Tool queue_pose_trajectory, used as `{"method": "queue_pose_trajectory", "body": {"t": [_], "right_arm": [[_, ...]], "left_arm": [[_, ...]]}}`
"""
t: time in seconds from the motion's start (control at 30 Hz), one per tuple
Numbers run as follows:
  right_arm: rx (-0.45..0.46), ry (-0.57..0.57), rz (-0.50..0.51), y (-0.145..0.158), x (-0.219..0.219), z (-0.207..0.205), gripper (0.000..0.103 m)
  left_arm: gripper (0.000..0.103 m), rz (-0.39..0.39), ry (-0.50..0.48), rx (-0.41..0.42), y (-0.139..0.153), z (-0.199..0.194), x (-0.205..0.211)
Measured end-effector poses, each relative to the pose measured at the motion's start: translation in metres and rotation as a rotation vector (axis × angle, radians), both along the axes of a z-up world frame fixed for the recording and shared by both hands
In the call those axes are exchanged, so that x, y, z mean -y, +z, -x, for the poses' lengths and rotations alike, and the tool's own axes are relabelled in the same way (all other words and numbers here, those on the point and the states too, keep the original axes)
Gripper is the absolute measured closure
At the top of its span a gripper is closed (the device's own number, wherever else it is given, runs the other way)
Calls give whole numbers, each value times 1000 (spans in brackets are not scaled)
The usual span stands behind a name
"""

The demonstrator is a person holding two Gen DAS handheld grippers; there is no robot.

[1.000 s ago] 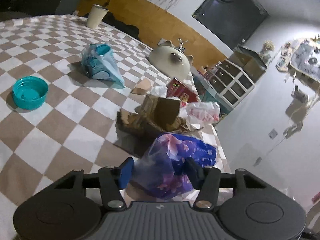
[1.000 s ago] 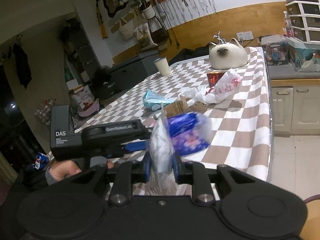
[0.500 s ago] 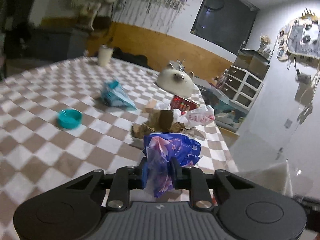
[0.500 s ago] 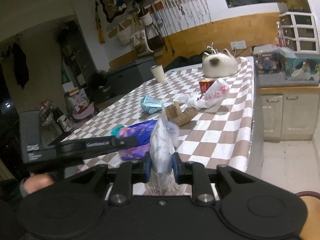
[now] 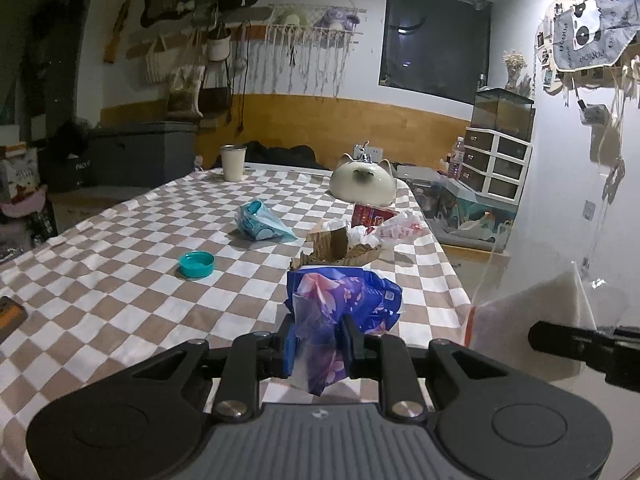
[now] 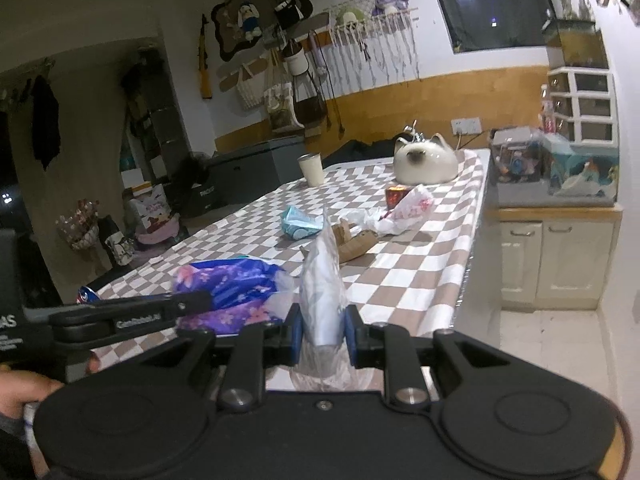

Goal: Collect trash
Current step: 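Carry both held bags over the trash bin with both tools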

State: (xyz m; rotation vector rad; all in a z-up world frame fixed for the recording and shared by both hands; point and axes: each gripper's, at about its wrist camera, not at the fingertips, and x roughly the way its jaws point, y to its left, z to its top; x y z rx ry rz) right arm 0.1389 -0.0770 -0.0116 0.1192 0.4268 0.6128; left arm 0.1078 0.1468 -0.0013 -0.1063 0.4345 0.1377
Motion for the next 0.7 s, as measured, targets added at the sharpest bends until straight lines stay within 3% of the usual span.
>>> {"method": "queue_pose_trajectory", "body": {"t": [0.37,0.7], "right_arm": [[73,-51,-4,11,30,34,81],[92,-132,-1,12,65,52,81]], "left_arm": [[79,-53,-5,51,10,42,32],[79,-56,-79,94,18,48,69]]}}
